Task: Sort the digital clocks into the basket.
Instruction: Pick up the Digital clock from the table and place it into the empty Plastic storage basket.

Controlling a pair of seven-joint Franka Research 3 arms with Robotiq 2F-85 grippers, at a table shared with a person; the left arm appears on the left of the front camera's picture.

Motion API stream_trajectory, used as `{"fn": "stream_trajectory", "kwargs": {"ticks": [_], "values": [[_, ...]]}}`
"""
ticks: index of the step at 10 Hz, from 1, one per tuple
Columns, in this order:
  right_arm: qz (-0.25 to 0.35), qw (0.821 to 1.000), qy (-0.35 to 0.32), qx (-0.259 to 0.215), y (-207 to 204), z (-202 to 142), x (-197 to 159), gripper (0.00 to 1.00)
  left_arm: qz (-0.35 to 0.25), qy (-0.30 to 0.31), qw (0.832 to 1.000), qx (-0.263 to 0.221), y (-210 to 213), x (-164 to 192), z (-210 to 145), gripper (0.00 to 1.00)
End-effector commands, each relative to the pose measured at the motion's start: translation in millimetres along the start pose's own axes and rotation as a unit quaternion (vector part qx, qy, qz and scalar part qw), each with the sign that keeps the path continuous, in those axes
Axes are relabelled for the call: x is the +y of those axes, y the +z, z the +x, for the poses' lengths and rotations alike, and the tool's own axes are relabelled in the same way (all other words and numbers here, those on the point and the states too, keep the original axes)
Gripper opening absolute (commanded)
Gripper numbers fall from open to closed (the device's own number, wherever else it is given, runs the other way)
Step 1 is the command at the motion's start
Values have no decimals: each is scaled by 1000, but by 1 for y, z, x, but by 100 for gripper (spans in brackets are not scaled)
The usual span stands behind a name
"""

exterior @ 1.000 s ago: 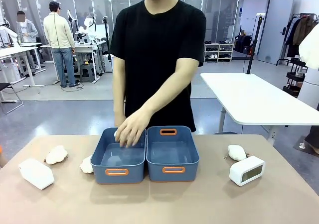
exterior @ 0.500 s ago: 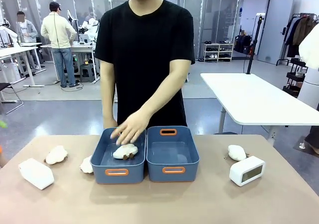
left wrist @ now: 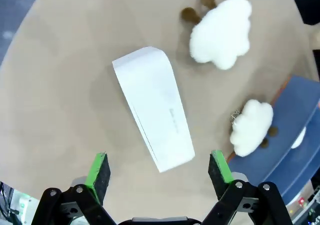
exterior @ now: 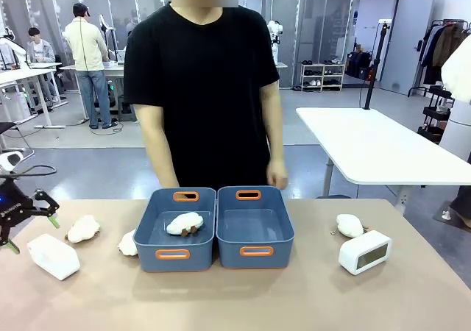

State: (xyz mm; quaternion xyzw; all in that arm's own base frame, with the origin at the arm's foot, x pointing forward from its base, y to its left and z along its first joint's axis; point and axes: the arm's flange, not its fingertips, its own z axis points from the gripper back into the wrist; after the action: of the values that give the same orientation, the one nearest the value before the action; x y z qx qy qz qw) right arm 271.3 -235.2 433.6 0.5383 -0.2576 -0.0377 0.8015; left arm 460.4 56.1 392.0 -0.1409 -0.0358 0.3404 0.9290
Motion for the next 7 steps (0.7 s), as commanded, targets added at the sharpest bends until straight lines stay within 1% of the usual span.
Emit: {"fn": "stream_trajectory", "kwargs": {"ticks": [1,2,3,5,7], "values": [[7,1000,11,-5,0,0,-1,100,-7,7,1000,-19,-18,-15,4,100],[7,1000,11,-5,0,0,-1,100,-17,15,999,-32,-25,-16,4,100],[7,1000,11,-5,0,0,-1,100,-6,29,999,-30,-37,-23,11,100],[7,1000,11,-5,0,0,-1,100,15,34,998,-45,-55,-30,15,100],[7,1000,11,-5,0,0,-1,100,29,40,998,-40,-69,-32,15,100]]}}
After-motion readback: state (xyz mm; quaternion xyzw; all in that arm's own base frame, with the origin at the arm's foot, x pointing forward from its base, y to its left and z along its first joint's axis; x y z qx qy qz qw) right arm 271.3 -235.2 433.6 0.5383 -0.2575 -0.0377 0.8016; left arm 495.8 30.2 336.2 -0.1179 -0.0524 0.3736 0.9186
